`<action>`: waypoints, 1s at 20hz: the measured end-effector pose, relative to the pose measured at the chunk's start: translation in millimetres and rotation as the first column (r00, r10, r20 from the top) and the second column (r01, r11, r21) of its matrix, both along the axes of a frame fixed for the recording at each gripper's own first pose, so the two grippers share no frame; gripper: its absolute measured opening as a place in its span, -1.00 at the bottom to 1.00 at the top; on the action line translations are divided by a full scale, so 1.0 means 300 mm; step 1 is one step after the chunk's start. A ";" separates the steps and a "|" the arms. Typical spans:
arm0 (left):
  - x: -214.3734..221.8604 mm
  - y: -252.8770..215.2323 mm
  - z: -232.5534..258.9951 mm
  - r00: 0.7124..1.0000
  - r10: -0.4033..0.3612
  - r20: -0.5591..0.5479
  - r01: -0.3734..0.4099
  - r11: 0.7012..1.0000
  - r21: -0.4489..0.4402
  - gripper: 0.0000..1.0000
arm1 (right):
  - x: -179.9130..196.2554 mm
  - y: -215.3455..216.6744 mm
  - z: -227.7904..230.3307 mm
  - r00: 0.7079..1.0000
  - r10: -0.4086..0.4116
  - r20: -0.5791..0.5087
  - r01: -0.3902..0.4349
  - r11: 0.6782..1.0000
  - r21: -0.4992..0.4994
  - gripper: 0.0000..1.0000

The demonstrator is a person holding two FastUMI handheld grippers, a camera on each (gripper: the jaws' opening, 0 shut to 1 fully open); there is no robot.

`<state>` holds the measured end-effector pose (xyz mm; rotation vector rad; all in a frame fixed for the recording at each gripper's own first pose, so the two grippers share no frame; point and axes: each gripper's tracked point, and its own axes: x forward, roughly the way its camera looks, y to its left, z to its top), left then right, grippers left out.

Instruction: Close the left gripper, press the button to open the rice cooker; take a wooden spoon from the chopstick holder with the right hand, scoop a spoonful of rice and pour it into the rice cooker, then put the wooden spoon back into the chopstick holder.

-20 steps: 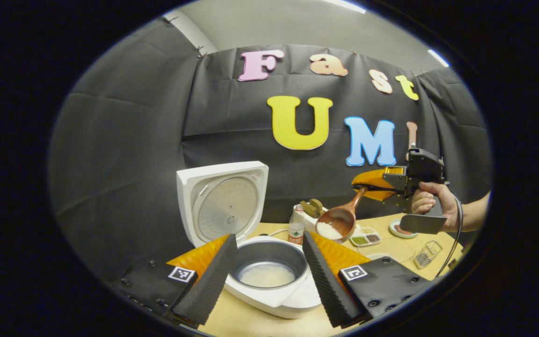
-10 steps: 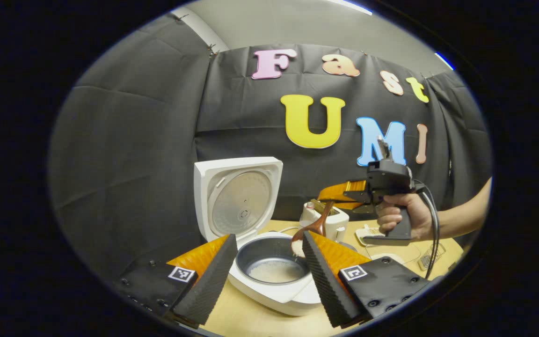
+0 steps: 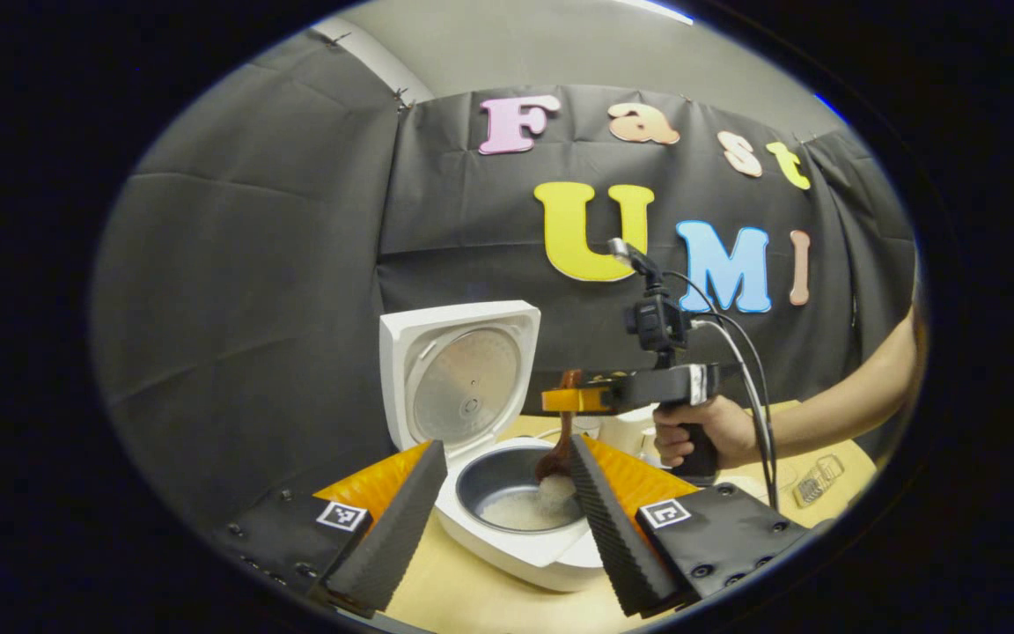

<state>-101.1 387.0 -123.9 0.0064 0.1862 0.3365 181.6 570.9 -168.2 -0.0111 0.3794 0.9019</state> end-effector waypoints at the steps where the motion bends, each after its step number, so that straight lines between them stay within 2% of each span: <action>1: -0.008 -0.002 -0.010 1.000 0.007 -0.002 -0.007 1.000 -0.001 1.00 | -0.019 0.030 -0.004 0.997 0.043 0.062 -0.040 0.998 -0.045 -0.94; 2: -0.015 0.002 -0.010 1.000 0.015 -0.002 -0.015 1.000 -0.002 0.94 | -0.039 0.057 -0.009 0.992 0.081 0.101 -0.074 0.994 -0.076 -0.94; 4: -0.031 0.000 -0.010 1.000 0.025 -0.001 -0.025 1.000 -0.003 0.94 | -0.080 0.094 -0.018 0.973 0.160 0.166 -0.139 0.981 -0.133 -0.93; 6: -0.037 -0.001 0.001 0.999 0.035 0.006 -0.035 0.999 -0.001 0.94 | -0.098 0.105 -0.010 0.956 0.203 0.211 -0.170 0.972 -0.164 -0.93; 7: -0.041 0.000 -0.001 0.999 0.039 0.006 -0.039 0.999 -0.003 1.00 | -0.101 0.112 -0.008 0.953 0.212 0.218 -0.179 0.971 -0.160 -0.93; 11: -0.042 -0.004 0.002 0.999 0.039 0.010 -0.039 0.999 -0.008 0.94 | -0.104 0.093 0.047 0.970 0.176 0.168 -0.167 0.984 -0.066 -0.94; 13: -0.042 -0.005 0.014 0.999 0.029 0.012 -0.029 1.000 -0.012 0.94 | -0.084 0.048 0.091 0.990 0.116 0.075 -0.119 0.992 0.034 -0.93; 15: -0.036 -0.021 0.015 1.000 0.016 0.012 -0.016 1.000 -0.016 1.00 | -0.051 -0.014 0.135 0.998 0.043 -0.054 -0.034 0.988 0.153 -0.93; 17: -0.024 -0.047 0.019 1.000 -0.002 0.019 0.002 1.000 -0.020 1.00 | -0.017 -0.093 0.180 0.988 -0.005 -0.153 0.045 0.965 0.258 -0.94; 20: 0.008 -0.088 0.023 0.999 -0.034 0.022 0.034 0.999 -0.019 1.00 | 0.016 -0.232 0.224 0.959 -0.056 -0.277 0.158 0.918 0.363 -0.94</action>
